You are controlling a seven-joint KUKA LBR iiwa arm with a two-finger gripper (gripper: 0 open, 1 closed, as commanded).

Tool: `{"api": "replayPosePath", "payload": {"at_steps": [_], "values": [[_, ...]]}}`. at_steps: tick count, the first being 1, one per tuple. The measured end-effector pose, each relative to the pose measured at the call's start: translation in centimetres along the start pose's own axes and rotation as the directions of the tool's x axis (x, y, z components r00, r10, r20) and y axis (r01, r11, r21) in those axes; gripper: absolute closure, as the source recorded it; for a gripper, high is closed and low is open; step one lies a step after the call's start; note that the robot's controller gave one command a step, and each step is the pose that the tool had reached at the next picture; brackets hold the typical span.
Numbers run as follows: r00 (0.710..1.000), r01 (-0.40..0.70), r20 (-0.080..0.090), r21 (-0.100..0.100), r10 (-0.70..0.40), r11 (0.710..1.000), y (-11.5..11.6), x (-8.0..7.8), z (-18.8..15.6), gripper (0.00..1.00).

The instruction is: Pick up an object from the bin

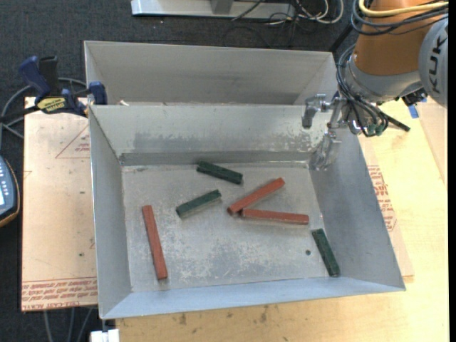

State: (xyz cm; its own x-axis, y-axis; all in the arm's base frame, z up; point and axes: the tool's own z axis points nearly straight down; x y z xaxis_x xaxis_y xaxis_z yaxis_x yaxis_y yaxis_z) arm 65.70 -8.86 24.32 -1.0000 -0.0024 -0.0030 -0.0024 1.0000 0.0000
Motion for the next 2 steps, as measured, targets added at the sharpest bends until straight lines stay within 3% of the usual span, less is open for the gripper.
{"api": "replayPosePath", "payload": {"at_steps": [1,2], "values": [[0.951,0.309,-0.007,-0.005,-0.309,0.951,3.8,4.5,15.2,0.00],[0.999,-0.035,0.001,0.000,0.035,0.999,4.4,2.1,17.1,0.00]]}}
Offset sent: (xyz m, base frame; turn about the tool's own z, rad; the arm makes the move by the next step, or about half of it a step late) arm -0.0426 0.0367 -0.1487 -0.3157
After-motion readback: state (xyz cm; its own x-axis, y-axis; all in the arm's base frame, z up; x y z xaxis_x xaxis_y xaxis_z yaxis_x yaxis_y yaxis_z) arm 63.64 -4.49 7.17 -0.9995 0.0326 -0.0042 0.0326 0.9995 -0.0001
